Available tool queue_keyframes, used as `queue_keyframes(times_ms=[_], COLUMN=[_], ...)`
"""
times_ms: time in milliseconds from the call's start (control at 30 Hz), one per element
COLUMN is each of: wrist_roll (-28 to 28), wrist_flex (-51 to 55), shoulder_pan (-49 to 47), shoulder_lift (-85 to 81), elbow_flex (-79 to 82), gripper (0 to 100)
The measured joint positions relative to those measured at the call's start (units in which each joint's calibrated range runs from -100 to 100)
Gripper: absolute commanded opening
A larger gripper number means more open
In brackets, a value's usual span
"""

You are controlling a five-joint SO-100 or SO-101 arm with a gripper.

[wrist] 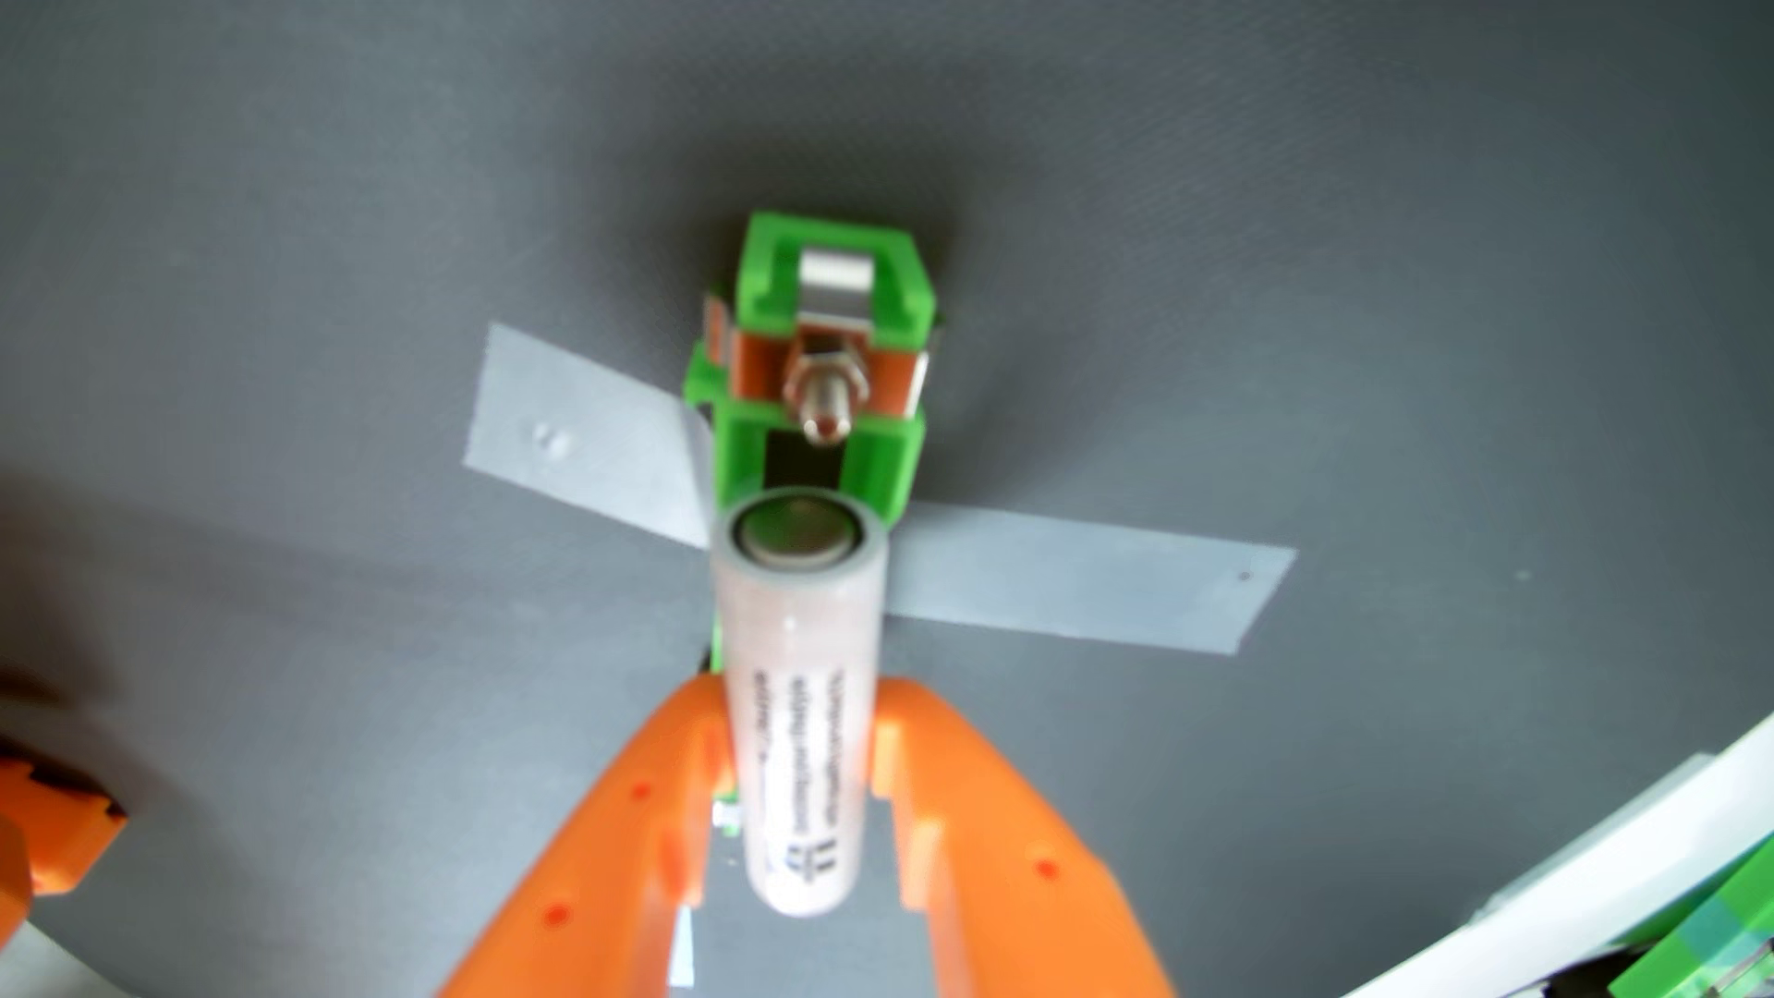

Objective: Insert Battery

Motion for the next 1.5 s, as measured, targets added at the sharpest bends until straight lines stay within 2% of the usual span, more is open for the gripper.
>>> queue_keyframes(times_ms=[1500], wrist_roll=[-1.8], wrist_flex=[0.0], shoulder_pan=[0.4], shoulder_lift=[0.0], elbow_flex=[0.1], gripper=[2])
